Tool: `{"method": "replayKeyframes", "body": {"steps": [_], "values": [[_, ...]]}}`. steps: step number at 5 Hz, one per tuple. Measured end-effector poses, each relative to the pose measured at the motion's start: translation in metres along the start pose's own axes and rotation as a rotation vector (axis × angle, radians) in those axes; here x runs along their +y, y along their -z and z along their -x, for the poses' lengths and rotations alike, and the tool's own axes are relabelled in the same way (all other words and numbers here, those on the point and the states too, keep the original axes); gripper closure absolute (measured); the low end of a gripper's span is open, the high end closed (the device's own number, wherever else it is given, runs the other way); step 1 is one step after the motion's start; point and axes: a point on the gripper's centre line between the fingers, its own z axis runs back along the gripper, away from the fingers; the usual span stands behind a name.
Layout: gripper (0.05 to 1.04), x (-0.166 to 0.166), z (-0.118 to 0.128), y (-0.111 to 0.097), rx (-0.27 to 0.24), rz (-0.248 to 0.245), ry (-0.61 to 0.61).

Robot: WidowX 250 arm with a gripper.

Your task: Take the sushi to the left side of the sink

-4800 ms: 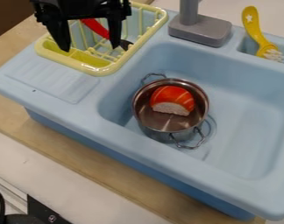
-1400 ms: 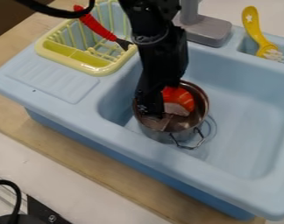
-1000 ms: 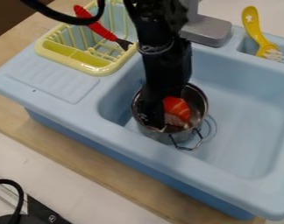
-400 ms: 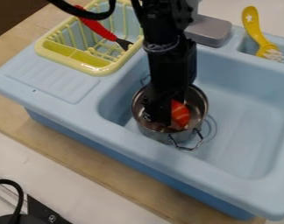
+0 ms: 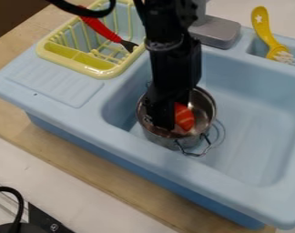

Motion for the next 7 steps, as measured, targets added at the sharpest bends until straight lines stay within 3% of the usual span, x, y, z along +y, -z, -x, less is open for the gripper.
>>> {"method": "replayKeyframes", "body": {"steps": [2, 3, 4, 5, 7], "values": [[0.541, -0.001, -0.003, -0.049, 0.0, -0.065, -0.003], [0.541, -0.001, 0.007, -0.065, 0.01, -0.08, -0.017], [0.541, -0.008, 0.036, -0.078, 0.071, -0.063, -0.058], [0.541, -0.011, 0.062, -0.083, 0.061, -0.052, -0.119], [0.541, -0.005, 0.127, -0.08, 0.055, -0.062, -0.445]]}}
